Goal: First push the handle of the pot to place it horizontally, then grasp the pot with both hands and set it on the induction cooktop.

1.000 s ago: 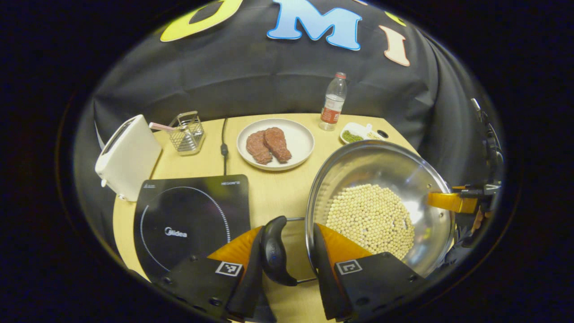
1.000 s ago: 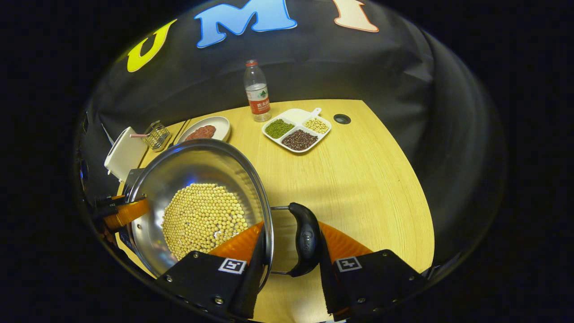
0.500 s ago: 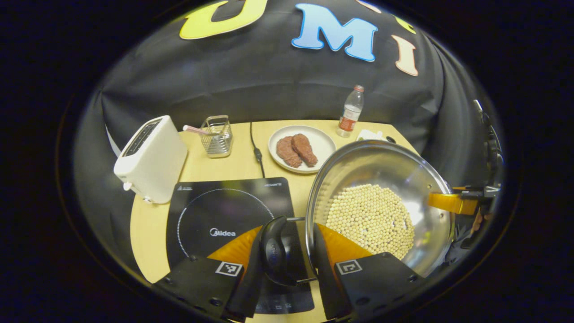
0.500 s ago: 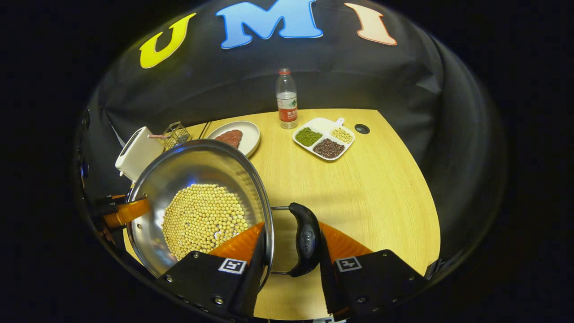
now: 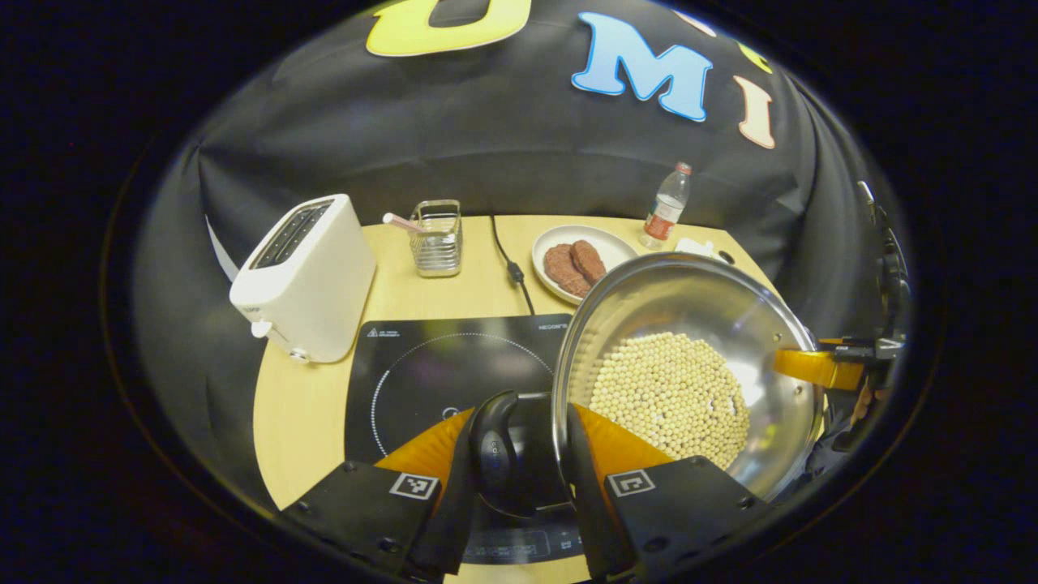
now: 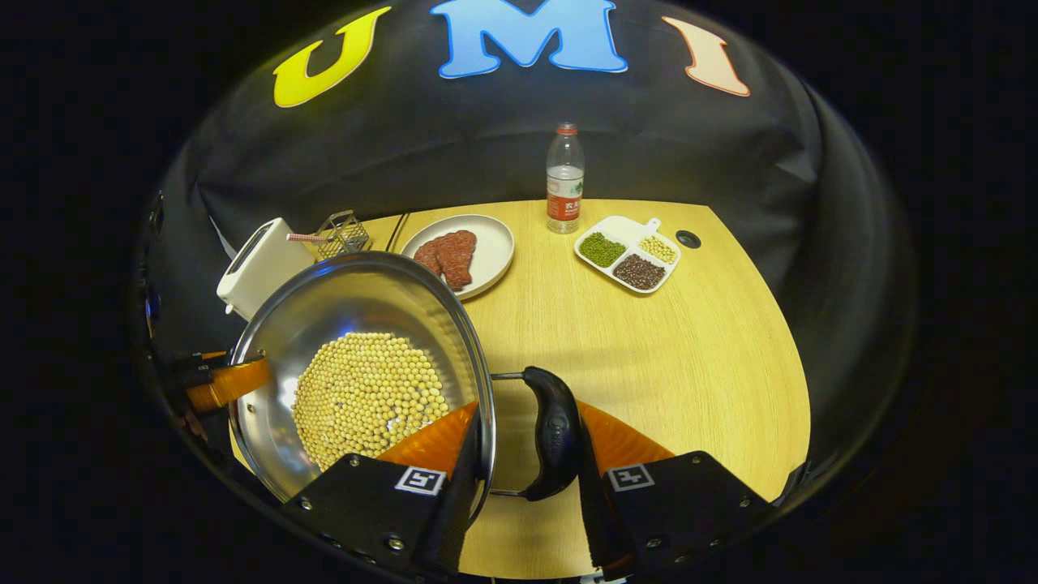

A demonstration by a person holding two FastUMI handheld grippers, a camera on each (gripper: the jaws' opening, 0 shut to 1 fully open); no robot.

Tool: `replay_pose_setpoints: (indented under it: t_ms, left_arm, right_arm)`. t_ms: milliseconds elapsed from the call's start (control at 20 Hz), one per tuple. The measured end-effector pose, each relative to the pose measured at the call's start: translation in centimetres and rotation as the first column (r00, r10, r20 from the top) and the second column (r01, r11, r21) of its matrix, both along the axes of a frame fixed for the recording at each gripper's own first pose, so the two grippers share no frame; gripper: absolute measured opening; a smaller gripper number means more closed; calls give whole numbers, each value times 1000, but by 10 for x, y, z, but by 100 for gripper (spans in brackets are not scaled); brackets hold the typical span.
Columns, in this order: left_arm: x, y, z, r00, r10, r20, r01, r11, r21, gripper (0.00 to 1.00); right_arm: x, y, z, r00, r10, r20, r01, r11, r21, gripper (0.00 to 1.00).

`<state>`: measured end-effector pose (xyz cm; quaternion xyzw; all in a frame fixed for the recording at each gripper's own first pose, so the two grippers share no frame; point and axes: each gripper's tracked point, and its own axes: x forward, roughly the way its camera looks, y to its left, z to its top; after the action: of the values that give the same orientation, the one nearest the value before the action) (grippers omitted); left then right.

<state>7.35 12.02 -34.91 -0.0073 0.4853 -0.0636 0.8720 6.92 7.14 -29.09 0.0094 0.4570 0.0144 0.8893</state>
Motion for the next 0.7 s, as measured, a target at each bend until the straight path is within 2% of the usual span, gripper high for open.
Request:
replay_pose_setpoints:
  t_ms: [100, 200, 300, 350, 400, 450, 500, 550, 700]
  left_arm:
    - [1, 13, 1, 1000, -1, 0, 1, 1000, 8, 58]
    - [1, 22, 1, 1000, 4, -4, -4, 1000, 7, 61]
    - [1, 33, -1, 1000, 8, -9, -8, 1000, 5, 61]
    - [2, 38, -1, 1000, 12, -10, -12, 1000, 6, 58]
    - [2, 43, -2, 1000, 17, -11, -17, 1000, 5, 62]
    - [1, 49, -2, 1000, 21, -13, -21, 1000, 6, 58]
    - [0, 55, -3, 1000, 25, -14, -25, 1000, 7, 62]
    - [-1, 60, -4, 999, 31, -17, -31, 1000, 4, 58]
    - [-1, 76, -5, 999, 43, -21, -43, 999, 6, 58]
  right_arm:
    - [1, 11, -1, 1000, 1, -11, -1, 1000, 5, 58]
    - [2, 22, -2, 1000, 4, -18, -4, 1000, 7, 58]
    - [4, 33, -2, 1000, 15, -23, -15, 1000, 2, 58]
    - [5, 37, -3, 999, 22, -28, -22, 1000, -1, 58]
    - [6, 42, -4, 999, 23, -30, -23, 1000, -1, 58]
    - [10, 50, -1, 999, 26, -31, -26, 1000, -3, 58]
    - [11, 55, -2, 999, 34, -32, -34, 999, -7, 58]
    - [13, 60, -1, 999, 40, -32, -41, 999, -10, 58]
    - [16, 76, -4, 997, 60, -40, -60, 998, -13, 58]
